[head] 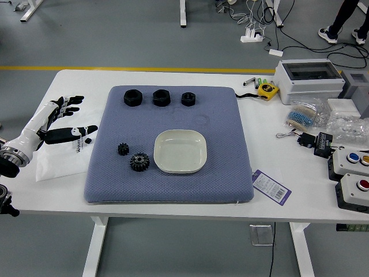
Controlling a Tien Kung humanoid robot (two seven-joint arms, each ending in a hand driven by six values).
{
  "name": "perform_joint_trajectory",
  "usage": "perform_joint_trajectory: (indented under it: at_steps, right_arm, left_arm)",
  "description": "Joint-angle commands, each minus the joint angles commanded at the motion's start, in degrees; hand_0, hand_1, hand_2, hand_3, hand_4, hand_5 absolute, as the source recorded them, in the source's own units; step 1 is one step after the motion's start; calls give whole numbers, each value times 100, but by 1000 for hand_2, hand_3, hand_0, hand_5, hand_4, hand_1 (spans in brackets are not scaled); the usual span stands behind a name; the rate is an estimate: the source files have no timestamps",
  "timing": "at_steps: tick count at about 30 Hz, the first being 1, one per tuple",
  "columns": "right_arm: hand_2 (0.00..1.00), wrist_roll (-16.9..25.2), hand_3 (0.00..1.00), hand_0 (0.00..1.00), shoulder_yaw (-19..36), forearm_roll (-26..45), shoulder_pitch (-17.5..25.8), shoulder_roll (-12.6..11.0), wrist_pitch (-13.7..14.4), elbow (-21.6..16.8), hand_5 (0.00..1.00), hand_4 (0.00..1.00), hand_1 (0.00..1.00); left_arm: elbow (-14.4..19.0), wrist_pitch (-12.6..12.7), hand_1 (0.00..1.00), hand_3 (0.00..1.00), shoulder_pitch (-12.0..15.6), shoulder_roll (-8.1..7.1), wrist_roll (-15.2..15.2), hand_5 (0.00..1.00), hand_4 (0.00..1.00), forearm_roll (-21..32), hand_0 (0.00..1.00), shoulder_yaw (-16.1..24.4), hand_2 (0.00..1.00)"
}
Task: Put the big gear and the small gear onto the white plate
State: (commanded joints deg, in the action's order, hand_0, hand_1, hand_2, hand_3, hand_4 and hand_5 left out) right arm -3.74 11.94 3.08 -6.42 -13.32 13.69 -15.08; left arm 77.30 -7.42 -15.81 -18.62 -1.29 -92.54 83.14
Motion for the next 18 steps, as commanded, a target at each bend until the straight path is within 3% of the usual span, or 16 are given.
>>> perform_joint_trajectory:
  at_steps: [1,9,15,18]
  right_arm:
    - [735,-2,575,682,3,-3,-3,3,2,1,707,796,660]
    - [735,5,575,682,-12,22,-33,-12,-4,-3,707,796,661]
    - [736,6,575,682,-22,53,-68,-26,-5,-8,707,796,660]
    - [736,-8,575,682,-13,26,-99,-35,-5,-13,707,796,660]
  left_arm:
    - [-19,-25,735,853,-75,-49,-21,2,887,-103,647,-70,867]
    - [-289,-227,735,858,-863,-492,-14,2,866,-1053,640,-953,870]
    - [-529,-310,732,860,-1300,-544,184,2,836,-1802,619,-1455,860]
    - [-762,-322,732,860,-1657,-631,341,2,836,-2035,619,-1955,860]
